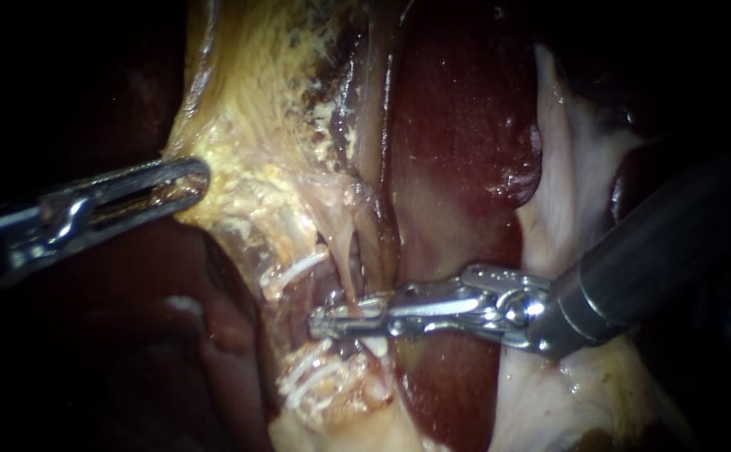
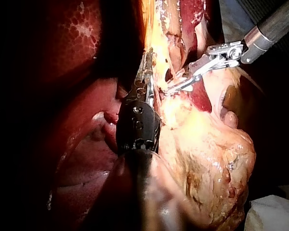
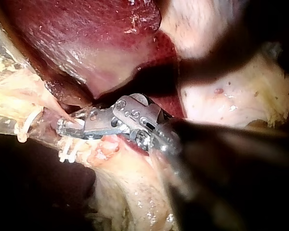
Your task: Going back second clip right tube
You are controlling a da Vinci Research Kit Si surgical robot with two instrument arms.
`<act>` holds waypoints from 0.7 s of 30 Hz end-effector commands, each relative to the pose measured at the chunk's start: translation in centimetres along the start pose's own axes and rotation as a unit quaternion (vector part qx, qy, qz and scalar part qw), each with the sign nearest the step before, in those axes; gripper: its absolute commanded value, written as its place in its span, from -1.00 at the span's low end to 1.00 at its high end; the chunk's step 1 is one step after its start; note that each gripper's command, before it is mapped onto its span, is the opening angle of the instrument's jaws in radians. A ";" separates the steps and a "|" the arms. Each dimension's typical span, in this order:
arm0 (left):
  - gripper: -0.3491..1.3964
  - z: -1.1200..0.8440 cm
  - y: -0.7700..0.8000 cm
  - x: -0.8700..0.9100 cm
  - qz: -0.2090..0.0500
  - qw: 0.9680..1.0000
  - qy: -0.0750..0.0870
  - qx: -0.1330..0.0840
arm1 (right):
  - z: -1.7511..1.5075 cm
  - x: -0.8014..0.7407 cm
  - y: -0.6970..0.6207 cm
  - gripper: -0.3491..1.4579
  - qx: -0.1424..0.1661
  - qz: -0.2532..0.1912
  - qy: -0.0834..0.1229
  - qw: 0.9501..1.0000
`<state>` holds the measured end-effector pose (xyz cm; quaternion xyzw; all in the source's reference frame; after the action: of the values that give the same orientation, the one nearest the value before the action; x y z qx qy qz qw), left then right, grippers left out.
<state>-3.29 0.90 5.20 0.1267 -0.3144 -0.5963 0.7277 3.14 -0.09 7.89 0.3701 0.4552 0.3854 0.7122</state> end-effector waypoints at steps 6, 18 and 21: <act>-1.00 0.00 0.00 0.00 0.000 1.000 0.000 0.000 | 0.00 0.01 0.00 -1.00 0.000 0.000 0.001 1.000; -1.00 0.00 0.00 0.00 0.000 1.000 0.000 0.000 | 0.07 0.04 0.09 0.05 0.000 -0.057 0.012 0.998; -1.00 0.00 0.00 0.00 0.000 1.000 0.000 0.000 | 0.05 0.05 0.13 0.05 -0.006 -0.086 0.015 0.996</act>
<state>-3.29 0.90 5.20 0.1262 -0.3142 -0.5967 0.7275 3.17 0.00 8.01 0.3172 0.4959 0.3252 0.7401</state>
